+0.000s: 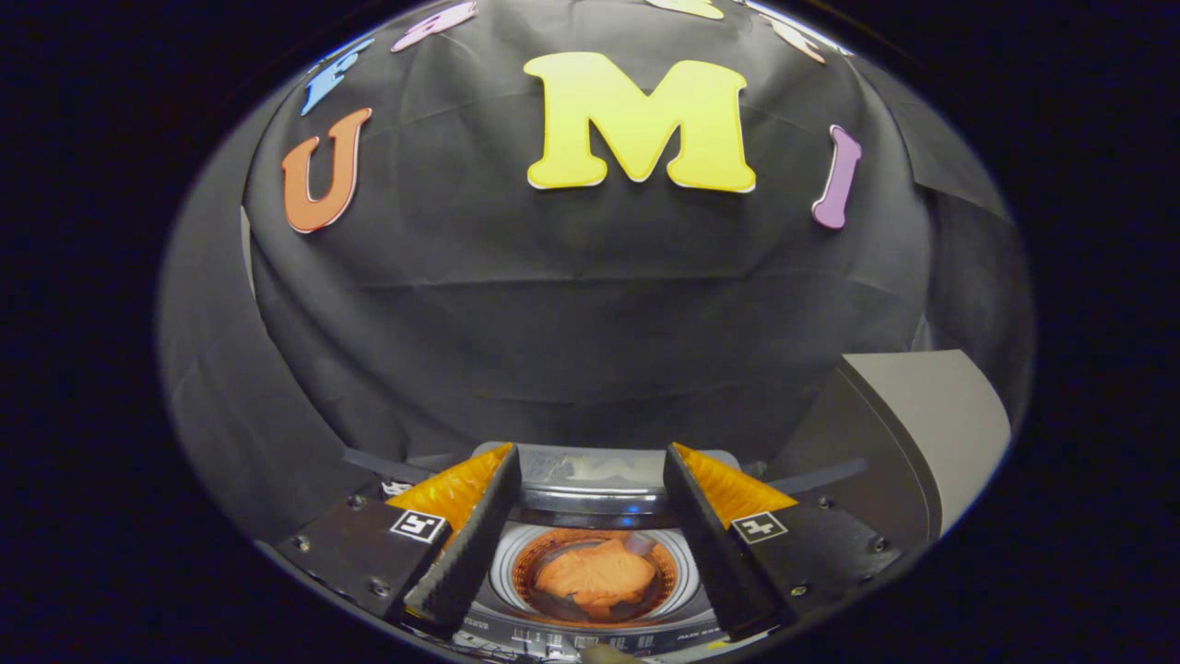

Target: Put the clothes into the washing machine and then close the washing machine lid.

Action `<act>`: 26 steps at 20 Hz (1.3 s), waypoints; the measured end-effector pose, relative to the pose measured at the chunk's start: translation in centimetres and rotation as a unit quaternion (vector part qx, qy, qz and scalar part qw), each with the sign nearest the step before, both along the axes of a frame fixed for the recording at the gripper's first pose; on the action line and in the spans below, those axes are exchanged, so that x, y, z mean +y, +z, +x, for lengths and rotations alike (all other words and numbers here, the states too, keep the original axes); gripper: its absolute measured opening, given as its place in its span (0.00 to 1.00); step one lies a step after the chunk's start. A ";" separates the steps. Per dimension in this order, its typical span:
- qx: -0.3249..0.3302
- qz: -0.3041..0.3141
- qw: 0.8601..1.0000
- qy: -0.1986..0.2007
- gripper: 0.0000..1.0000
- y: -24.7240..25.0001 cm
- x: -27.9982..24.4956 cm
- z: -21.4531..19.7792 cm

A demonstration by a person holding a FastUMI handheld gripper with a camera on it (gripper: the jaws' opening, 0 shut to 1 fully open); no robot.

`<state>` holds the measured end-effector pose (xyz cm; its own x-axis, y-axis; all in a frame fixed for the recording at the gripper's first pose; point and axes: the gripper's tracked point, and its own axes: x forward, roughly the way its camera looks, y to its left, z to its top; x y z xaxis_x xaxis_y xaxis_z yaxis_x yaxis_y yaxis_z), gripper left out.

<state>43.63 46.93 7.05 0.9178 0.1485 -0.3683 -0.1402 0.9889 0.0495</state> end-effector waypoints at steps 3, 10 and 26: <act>0.009 0.005 1.000 -0.001 0.98 -1.2 0.0 -1.4; 0.057 -0.030 0.998 0.007 0.98 -7.1 -1.5 -4.6; 0.025 -0.004 1.000 0.019 0.98 -4.6 -5.1 -11.7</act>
<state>31.89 41.80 2.40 0.8923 0.1792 -0.4143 -0.1748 0.9834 0.0488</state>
